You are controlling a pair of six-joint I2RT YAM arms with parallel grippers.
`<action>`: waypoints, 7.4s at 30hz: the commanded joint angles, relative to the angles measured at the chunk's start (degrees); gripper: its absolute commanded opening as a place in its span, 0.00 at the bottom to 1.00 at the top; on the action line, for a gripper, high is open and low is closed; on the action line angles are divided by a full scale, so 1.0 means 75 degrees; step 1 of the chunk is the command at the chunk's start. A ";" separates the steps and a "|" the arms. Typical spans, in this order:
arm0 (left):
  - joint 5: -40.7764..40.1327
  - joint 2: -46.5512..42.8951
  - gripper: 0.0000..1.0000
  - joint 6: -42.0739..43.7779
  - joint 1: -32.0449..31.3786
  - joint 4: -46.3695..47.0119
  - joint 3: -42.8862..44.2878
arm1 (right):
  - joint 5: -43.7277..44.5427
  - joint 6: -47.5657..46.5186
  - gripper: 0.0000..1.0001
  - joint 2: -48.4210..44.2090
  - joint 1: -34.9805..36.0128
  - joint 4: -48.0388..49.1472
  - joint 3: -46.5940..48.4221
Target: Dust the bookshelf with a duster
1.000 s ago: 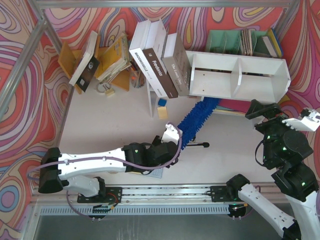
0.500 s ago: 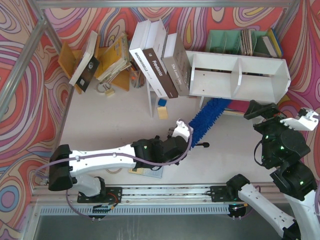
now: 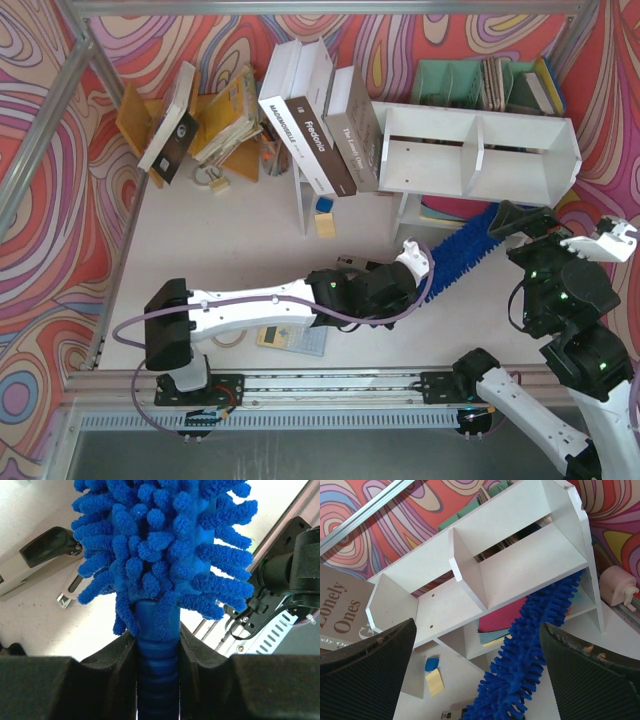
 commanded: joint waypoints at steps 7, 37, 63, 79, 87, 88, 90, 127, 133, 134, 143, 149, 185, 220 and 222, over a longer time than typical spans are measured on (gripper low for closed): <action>-0.0510 -0.0352 0.00 0.0233 0.0024 0.0343 -0.0172 | 0.0170 0.0070 0.99 -0.0127 0.0014 -0.0108 -0.0117; -0.0143 -0.0366 0.00 -0.0223 0.0327 0.0527 -0.0299 | 0.0172 -0.0837 0.99 -0.0583 0.0023 0.0436 -0.0776; 0.0918 0.0112 0.00 0.0200 0.0293 0.0324 -0.0086 | 0.1343 -0.0707 0.99 -0.1523 0.0020 0.0499 -0.1630; 0.0275 0.0096 0.00 0.0053 0.0566 0.0228 0.0548 | 0.1201 -0.0220 0.99 -0.1289 0.0016 -0.0037 -0.1189; 0.0319 0.0281 0.00 0.0066 0.0674 0.0270 0.0964 | 0.1201 -0.0231 0.99 -0.1287 0.0014 -0.0048 -0.1183; 0.0370 0.0338 0.00 0.0071 0.0677 0.0243 0.0994 | 0.1201 -0.0231 0.99 -0.1287 0.0020 -0.0046 -0.1187; 0.0451 0.0460 0.00 0.0066 0.0682 0.0188 0.1011 | 0.1212 -0.0241 0.99 -0.1290 0.0024 -0.0045 -0.1186; 0.0546 0.0862 0.00 -0.0152 0.0863 0.0141 0.1111 | 0.1131 -0.0313 0.99 -0.1182 0.0018 0.0083 -0.1206; 0.0149 0.0625 0.00 -0.0098 0.0863 -0.0024 0.1200 | 0.1129 -0.0305 0.99 -0.1182 0.0020 0.0074 -0.1224; 0.0018 0.0503 0.00 -0.0112 0.0863 0.0004 0.1142 | 0.1125 -0.0293 0.99 -0.1188 0.0024 0.0066 -0.1233; -0.1202 -0.0805 0.00 -0.1071 0.0863 0.0365 -0.0374 | 0.1130 -0.0260 0.99 -0.1229 0.0018 0.0060 -0.1345; -0.1667 -0.1638 0.00 -0.1679 0.0863 0.0637 -0.1338 | 0.1113 -0.0219 0.99 -0.1224 0.0017 0.0072 -0.1394; -0.1460 -0.1099 0.00 -0.2447 0.0737 0.0502 -0.0830 | 0.1143 -0.0175 0.99 -0.1352 0.0014 -0.0089 -0.1342; -0.0338 -0.0981 0.00 -0.1597 0.0782 0.0260 -0.1014 | 0.1026 -0.0302 0.99 -0.1053 0.0022 0.0119 -0.1069; -0.0378 -0.1052 0.00 -0.1486 0.0704 0.0272 -0.1055 | 0.1020 -0.0282 0.99 -0.1042 0.0023 0.0117 -0.1092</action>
